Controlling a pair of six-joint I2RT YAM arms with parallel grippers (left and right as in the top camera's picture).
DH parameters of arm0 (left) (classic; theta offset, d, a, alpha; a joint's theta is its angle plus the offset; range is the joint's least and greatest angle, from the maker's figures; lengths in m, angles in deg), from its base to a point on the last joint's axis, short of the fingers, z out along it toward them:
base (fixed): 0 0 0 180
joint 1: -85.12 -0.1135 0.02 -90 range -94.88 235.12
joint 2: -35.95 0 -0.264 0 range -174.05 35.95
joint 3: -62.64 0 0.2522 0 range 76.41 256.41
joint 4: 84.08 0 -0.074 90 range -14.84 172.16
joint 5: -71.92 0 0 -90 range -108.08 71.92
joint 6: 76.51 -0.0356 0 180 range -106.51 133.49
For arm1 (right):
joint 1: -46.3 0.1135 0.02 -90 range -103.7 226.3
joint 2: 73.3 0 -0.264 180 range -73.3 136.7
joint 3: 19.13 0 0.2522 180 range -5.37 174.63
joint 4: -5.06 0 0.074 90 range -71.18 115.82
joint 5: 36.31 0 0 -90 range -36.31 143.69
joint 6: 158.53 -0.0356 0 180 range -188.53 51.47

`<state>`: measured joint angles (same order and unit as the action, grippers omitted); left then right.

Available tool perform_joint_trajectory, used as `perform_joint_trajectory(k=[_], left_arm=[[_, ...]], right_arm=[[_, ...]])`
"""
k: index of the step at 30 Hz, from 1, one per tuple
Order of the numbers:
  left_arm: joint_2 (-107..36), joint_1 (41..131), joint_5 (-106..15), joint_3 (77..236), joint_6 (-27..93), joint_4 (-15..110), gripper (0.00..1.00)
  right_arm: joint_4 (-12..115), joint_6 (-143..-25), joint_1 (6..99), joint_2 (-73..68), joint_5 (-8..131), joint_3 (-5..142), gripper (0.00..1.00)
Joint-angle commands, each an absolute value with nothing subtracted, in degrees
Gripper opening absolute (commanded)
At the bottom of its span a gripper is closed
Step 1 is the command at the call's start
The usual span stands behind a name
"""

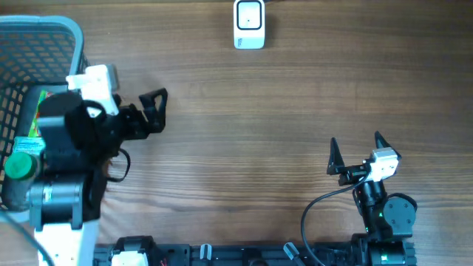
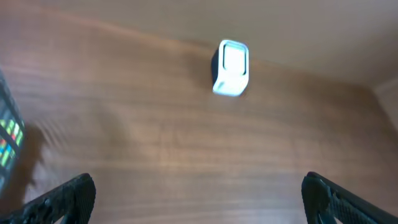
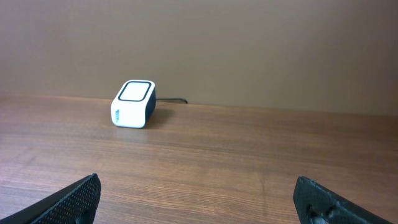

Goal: Scan the item barcode
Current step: 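Reach into the basket and grasp the green-lidded jar with the left gripper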

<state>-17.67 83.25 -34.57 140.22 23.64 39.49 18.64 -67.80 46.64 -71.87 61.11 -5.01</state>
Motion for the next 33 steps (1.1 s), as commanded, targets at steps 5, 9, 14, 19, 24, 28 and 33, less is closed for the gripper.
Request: perform_joint_trajectory(k=[5, 9, 14, 19, 24, 28, 33], left_arm=[[-19.9, 83.4, -31.5, 143.6, 23.4, 37.5, 1.0], [-19.9, 83.3, -20.8, 150.2, 23.4, 32.2, 1.0], [-19.9, 83.3, -12.1, 154.7, 23.4, 28.1, 1.0], [-20.8, 83.3, -12.1, 154.7, 23.4, 28.0, 1.0], [-20.5, 83.3, -12.1, 154.8, 23.4, 28.1, 1.0], [-19.6, 83.3, -8.5, 154.8, 26.7, 28.0, 1.0], [-19.6, 83.3, -7.2, 154.8, 27.4, 26.9, 1.0]], right_arm=[[18.5, -67.6, 46.9, -72.1, 60.5, -5.1, 1.0], [18.4, -67.6, 46.9, -72.1, 60.5, -5.1, 1.0], [18.4, -67.6, 46.9, -72.1, 60.5, -5.1, 1.0], [18.5, -67.6, 46.9, -72.1, 60.5, -5.1, 1.0], [18.4, -67.6, 46.9, -72.1, 60.5, -5.1, 1.0], [18.4, -67.6, 46.9, -72.1, 60.5, -5.1, 1.0], [18.4, -67.6, 46.9, -72.1, 60.5, -5.1, 1.0]])
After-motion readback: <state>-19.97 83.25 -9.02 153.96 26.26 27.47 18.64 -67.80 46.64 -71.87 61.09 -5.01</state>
